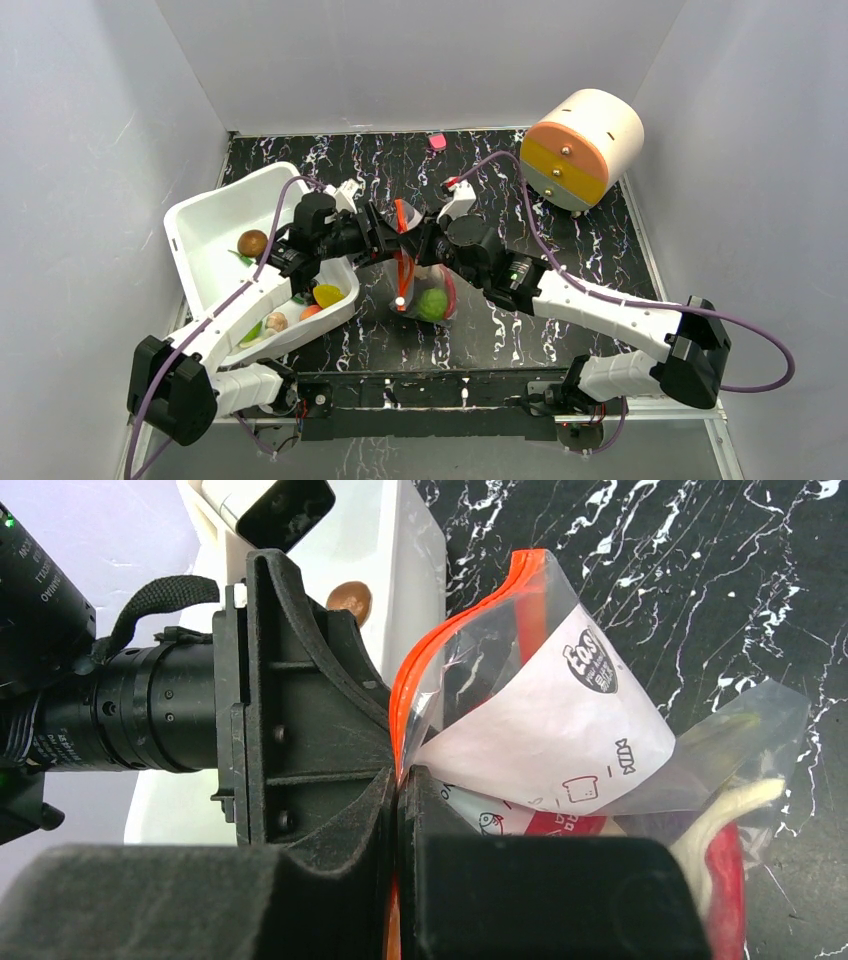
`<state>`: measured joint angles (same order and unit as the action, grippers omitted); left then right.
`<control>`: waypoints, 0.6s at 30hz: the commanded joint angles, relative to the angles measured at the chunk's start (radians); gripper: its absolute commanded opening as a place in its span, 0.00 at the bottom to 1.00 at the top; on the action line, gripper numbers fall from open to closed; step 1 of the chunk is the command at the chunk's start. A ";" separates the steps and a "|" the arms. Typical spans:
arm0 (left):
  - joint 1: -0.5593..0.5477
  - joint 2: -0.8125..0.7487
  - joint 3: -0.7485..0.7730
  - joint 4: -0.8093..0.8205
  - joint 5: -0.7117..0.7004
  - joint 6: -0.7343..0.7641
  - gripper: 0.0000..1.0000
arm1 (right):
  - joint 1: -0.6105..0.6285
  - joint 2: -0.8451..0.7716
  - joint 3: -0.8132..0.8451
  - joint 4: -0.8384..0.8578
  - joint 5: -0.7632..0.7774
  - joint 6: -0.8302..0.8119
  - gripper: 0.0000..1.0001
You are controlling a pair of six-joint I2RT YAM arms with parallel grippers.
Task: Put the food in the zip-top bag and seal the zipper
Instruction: Place the fake fruit in the zipper food storage bag.
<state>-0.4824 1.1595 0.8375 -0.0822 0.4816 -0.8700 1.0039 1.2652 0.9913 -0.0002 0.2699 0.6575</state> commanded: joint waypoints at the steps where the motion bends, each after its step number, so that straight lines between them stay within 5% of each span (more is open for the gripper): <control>1: -0.026 -0.049 -0.012 0.117 0.167 -0.080 0.54 | 0.000 0.018 0.048 0.091 0.009 0.024 0.00; 5: -0.027 -0.081 0.041 0.034 0.133 -0.026 0.74 | -0.001 0.011 0.042 0.083 0.005 0.032 0.00; 8: -0.027 -0.100 0.062 0.019 0.132 -0.012 0.78 | -0.001 -0.006 0.033 0.076 0.027 0.039 0.00; 11: -0.027 -0.107 0.054 0.038 0.138 -0.017 0.78 | -0.003 -0.021 0.033 0.069 0.040 0.039 0.00; 18: -0.030 -0.118 0.062 0.023 0.141 -0.023 0.59 | -0.002 -0.058 -0.003 0.071 0.047 0.043 0.00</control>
<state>-0.4782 1.0973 0.8303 -0.0792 0.4942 -0.9001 1.0050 1.2304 0.9913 0.0204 0.2890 0.6899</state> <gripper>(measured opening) 0.674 0.009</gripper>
